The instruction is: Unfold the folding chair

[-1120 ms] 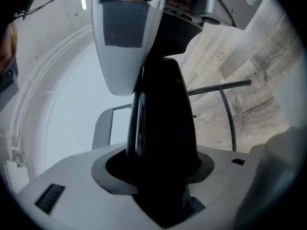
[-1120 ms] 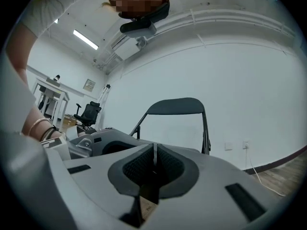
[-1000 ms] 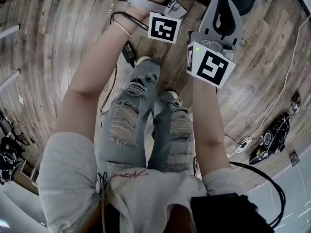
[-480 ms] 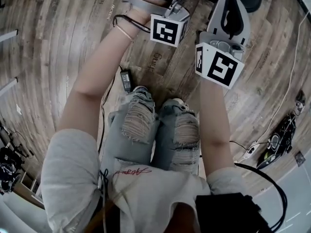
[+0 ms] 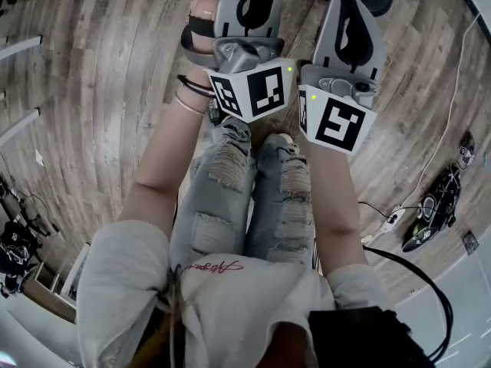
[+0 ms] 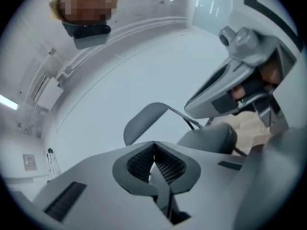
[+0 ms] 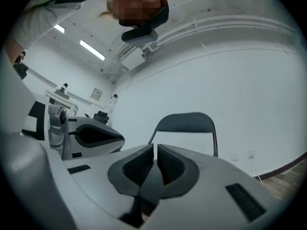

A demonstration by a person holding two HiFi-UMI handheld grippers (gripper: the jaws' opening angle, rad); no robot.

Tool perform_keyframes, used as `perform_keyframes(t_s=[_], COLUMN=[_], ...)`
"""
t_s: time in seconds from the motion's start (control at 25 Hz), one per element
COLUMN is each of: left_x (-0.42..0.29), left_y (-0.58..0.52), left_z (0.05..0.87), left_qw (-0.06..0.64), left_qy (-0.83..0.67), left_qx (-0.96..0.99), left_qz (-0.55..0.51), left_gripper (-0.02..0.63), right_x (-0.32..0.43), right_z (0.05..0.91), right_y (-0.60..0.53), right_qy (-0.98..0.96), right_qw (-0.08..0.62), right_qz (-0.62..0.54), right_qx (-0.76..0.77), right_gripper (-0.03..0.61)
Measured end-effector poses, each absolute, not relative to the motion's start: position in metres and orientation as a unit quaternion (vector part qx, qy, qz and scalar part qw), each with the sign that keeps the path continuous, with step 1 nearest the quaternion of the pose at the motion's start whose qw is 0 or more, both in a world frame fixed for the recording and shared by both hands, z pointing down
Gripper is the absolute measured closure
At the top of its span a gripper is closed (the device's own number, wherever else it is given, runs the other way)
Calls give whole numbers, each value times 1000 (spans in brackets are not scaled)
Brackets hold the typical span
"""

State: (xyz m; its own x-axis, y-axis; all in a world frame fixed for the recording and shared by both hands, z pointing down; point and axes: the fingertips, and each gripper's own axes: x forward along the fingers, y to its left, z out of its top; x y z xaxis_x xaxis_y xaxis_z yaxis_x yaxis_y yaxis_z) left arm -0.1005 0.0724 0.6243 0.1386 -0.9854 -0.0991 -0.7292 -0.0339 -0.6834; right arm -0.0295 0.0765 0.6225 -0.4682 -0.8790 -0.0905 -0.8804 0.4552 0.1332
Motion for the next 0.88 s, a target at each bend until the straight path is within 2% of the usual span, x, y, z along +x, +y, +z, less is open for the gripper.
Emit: perform_keyframes(t_s=[0.28, 0.44, 0.56, 0.68, 0.88], left_x=[-88, -78, -72, -64, -61], left_y=[102, 134, 158, 176, 192], left_z=[365, 264, 223, 205, 206], left_qw=[156, 123, 94, 131, 107], left_qy=[623, 613, 611, 605, 596], left_qx=[-764, -780, -786, -785, -796], left_qz=[-66, -29, 6, 11, 15], left_gripper=[598, 598, 597, 598, 597], right_x=[-21, -11, -4, 0, 5], right_z=[342, 234, 199, 194, 200], right_y=[92, 116, 128, 147, 177], right_qy=[833, 840, 849, 855, 856], right_qw=[92, 97, 97, 84, 72], right_qz=[73, 67, 64, 68, 68], right_qx=[-541, -529, -515, -507, -507], right_gripper=[546, 546, 546, 546, 546])
